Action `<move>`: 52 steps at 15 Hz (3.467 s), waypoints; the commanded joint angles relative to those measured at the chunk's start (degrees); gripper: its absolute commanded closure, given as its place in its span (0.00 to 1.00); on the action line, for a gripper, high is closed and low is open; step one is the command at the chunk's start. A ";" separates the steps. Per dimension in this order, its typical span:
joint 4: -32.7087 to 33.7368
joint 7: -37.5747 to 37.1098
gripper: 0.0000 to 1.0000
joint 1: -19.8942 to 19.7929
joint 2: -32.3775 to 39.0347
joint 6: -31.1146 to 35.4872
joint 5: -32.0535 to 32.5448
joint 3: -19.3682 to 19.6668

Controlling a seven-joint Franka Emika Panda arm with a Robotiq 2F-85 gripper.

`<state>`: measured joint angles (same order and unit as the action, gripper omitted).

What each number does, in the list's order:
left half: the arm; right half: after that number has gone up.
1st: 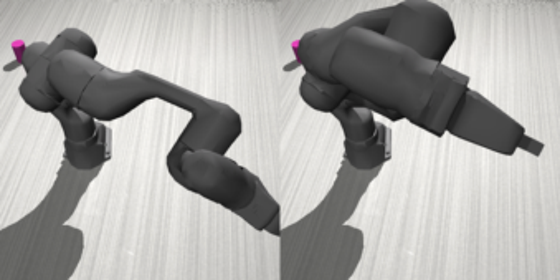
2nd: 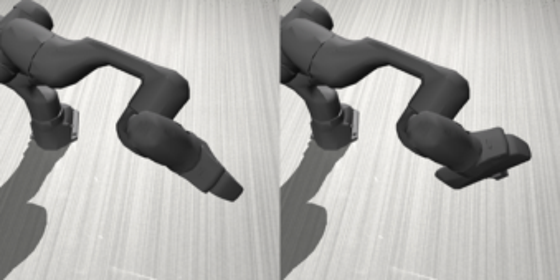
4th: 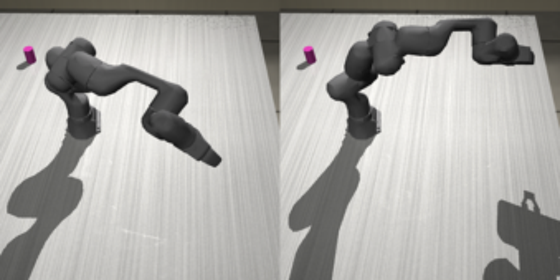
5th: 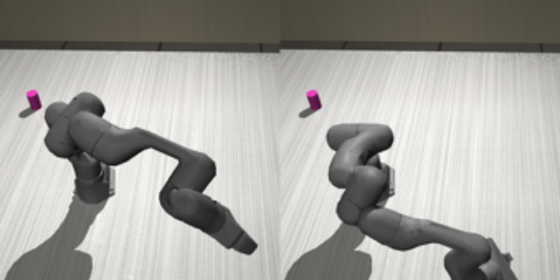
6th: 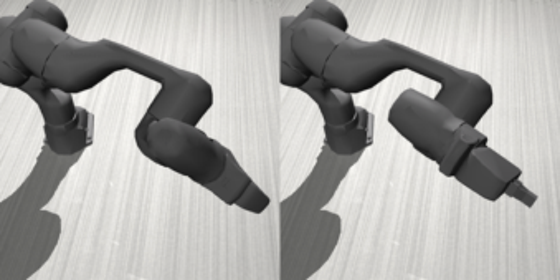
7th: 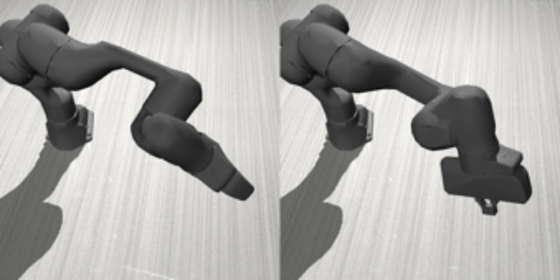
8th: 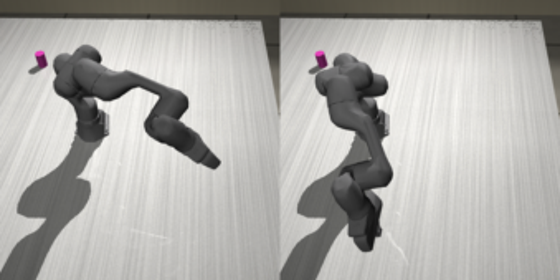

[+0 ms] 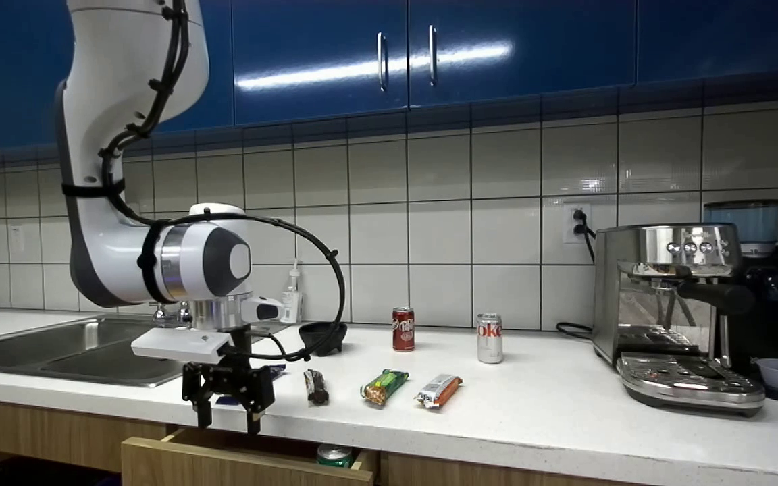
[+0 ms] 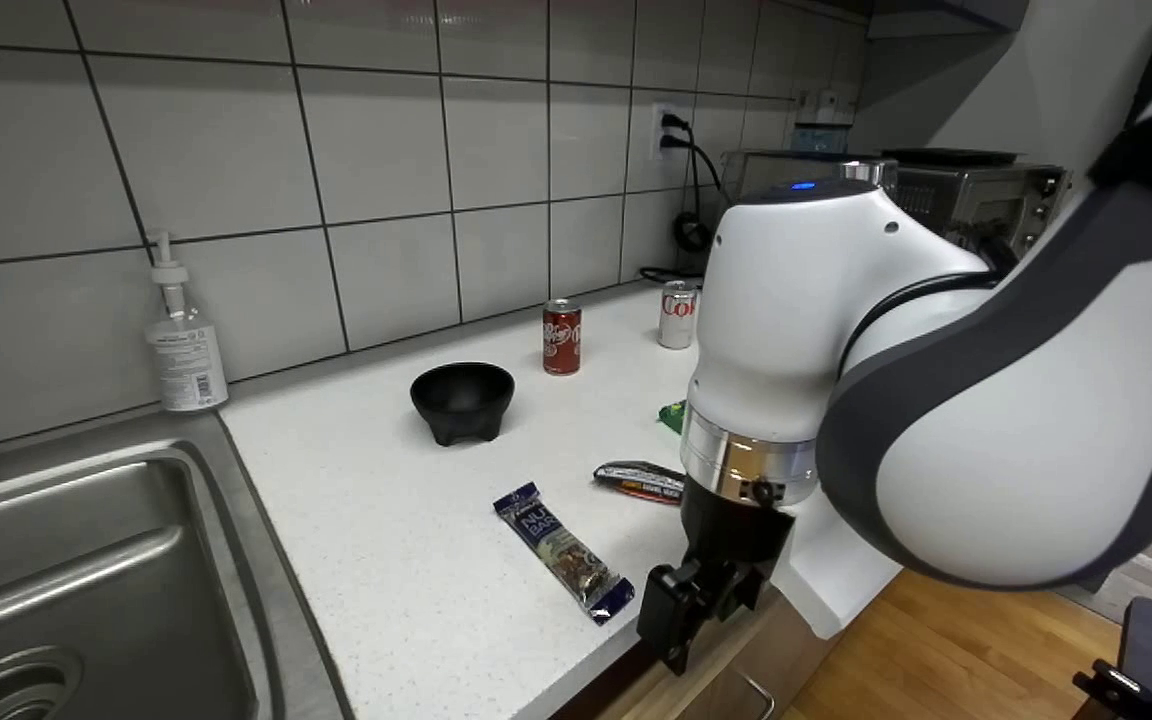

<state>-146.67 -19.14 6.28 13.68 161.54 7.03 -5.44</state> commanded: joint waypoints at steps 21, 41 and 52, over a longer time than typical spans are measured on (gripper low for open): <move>6.36 -0.33 0.00 11.88 12.04 9.14 2.08 12.95; 7.78 20.12 0.00 -5.02 7.63 -15.90 -13.71 -2.55; 6.50 18.11 0.00 -3.73 4.93 -24.17 -13.81 -1.72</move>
<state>-137.50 -1.09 2.19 22.93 142.15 -5.67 -7.09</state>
